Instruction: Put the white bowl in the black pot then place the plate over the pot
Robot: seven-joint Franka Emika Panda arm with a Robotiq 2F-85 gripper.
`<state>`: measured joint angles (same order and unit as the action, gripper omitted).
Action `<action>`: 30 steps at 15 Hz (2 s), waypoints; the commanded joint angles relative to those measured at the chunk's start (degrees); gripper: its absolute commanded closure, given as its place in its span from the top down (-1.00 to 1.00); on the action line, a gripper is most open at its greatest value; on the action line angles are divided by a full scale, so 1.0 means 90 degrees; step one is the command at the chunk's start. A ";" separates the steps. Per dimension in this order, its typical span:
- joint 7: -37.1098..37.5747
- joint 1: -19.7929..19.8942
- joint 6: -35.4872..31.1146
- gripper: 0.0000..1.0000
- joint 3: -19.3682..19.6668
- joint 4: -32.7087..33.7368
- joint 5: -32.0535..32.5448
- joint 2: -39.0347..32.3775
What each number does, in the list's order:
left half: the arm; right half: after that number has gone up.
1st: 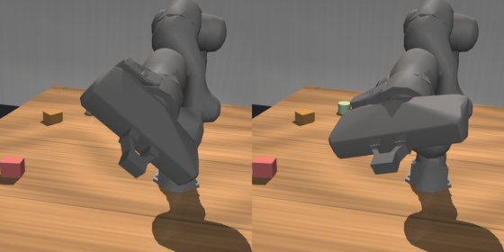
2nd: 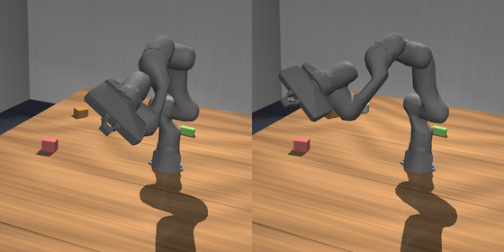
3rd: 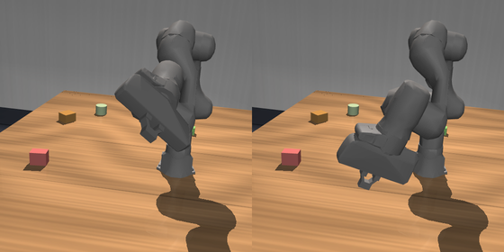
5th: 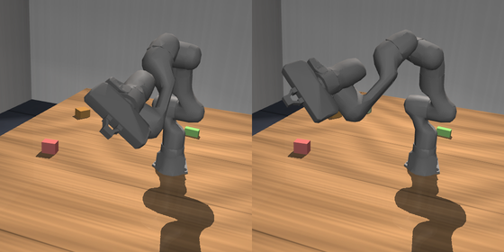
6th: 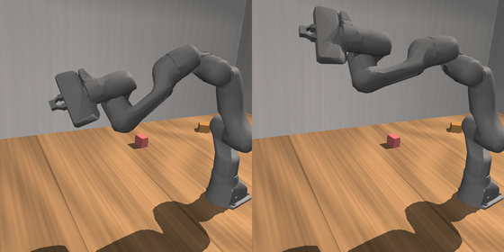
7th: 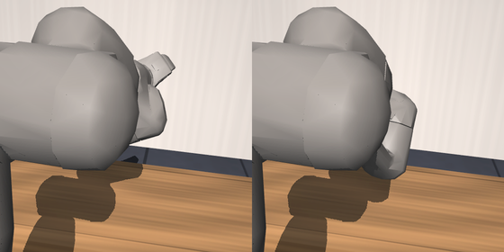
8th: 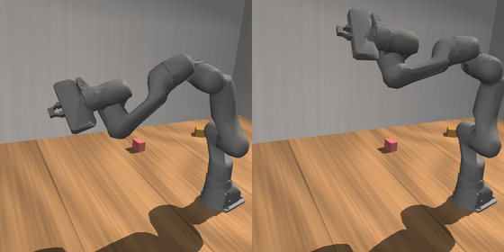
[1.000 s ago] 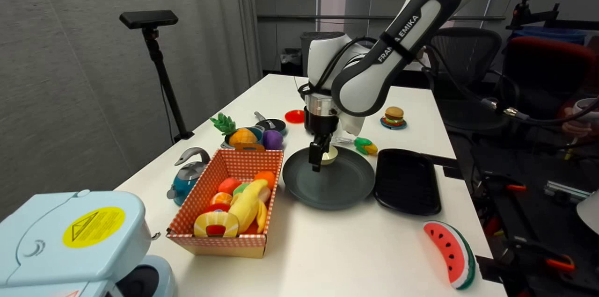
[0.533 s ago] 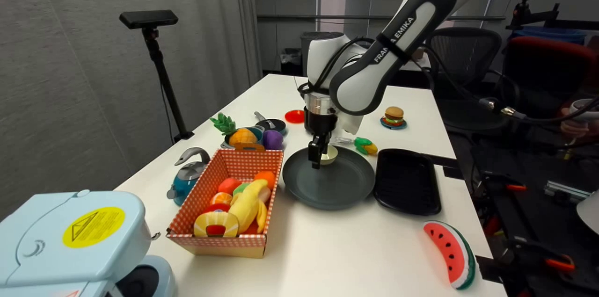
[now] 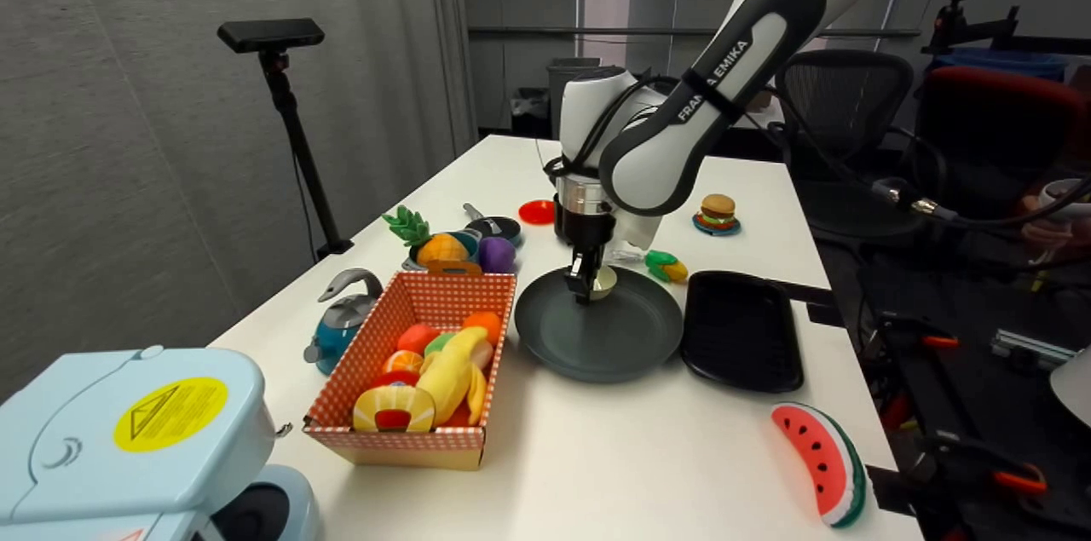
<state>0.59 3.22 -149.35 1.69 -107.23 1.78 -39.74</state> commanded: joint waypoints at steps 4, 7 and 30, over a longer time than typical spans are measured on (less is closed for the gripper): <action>0.0016 0.0025 0.0032 -0.97 0.0013 0.0198 -0.0128 0.0009; 0.0003 0.0079 0.0030 -1.00 -0.0029 0.0143 -0.0211 0.0173; 0.0056 0.0587 0.0229 -0.98 0.0195 -0.0008 -0.0822 0.1255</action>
<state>0.76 7.66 -149.09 2.99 -106.40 -4.53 -30.57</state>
